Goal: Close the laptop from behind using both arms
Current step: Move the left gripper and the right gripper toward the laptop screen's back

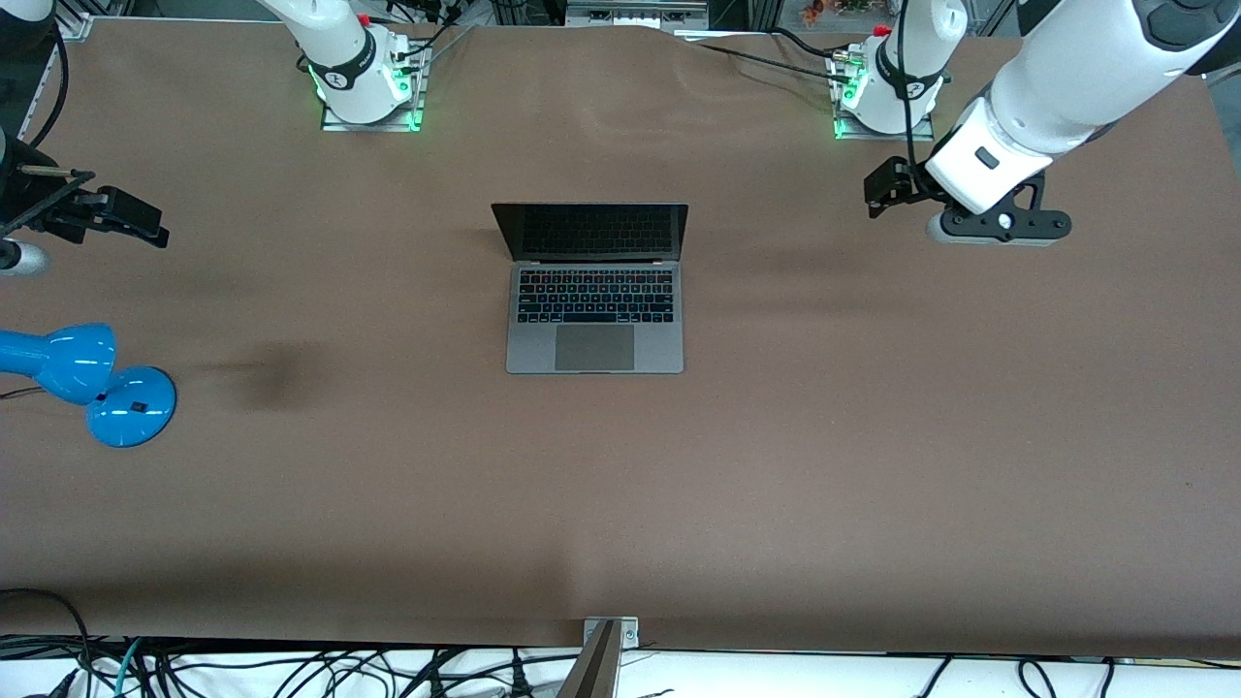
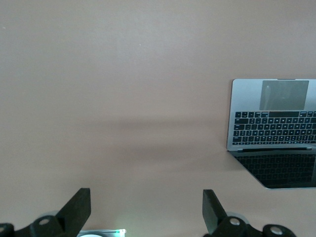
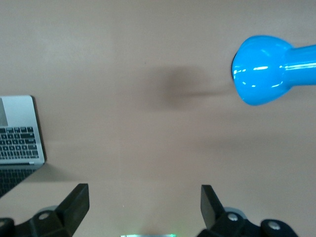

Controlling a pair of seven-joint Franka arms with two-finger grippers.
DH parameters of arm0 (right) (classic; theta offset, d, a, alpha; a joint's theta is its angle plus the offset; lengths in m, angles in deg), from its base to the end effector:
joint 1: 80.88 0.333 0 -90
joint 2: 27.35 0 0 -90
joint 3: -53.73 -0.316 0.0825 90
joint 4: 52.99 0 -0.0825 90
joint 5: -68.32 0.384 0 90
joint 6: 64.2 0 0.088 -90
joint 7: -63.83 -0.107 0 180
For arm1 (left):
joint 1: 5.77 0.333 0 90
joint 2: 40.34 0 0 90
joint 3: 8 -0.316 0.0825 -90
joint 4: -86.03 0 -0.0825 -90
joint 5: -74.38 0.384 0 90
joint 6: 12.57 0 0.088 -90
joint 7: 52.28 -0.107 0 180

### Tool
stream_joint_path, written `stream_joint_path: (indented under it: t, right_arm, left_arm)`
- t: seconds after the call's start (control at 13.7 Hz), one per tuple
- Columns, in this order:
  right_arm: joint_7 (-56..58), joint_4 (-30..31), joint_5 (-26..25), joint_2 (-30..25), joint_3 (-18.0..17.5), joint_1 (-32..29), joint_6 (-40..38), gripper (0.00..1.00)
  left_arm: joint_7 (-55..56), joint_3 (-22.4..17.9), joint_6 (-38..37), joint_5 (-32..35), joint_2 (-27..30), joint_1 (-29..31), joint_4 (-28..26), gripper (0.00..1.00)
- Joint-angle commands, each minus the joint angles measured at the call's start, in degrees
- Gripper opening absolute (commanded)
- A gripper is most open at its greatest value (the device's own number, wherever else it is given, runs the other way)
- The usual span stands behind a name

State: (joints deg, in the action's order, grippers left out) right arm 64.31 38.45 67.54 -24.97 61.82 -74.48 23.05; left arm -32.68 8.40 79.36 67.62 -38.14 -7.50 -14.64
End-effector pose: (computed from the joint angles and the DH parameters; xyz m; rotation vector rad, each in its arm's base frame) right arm 0.5590 -0.0165 0.5859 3.1190 -0.0331 -0.1789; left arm 0.5067 -0.1813 0.5604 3.0695 0.0572 -0.2212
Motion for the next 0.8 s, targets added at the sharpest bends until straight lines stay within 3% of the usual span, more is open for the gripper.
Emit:
stream_joint_path:
  t: [0.0,0.22,0.44,0.73]
  right_arm:
    - [1.46,-0.21,0.08,0.34,-1.67,0.62,-3.30,1.00]
    - [1.03,-0.12,0.16,1.57,-3.95,2.73,-10.14,1.00]
    - [-7.10,1.89,0.25,0.70,-9.65,3.00,-12.98,1.00]
    - [-18.30,7.68,2.52,-0.89,-19.59,3.00,-9.65,1.00]
  left_arm:
    - [4.91,3.19,2.02,-0.89,-0.35,0.23,-0.14,1.00]
    - [10.80,7.84,3.52,-0.80,-1.84,0.23,-0.05,1.00]
    - [15.28,12.94,3.26,-0.89,-3.78,0.14,-0.05,1.00]
    - [23.80,19.62,3.25,-1.94,-7.29,-0.03,0.21,1.00]
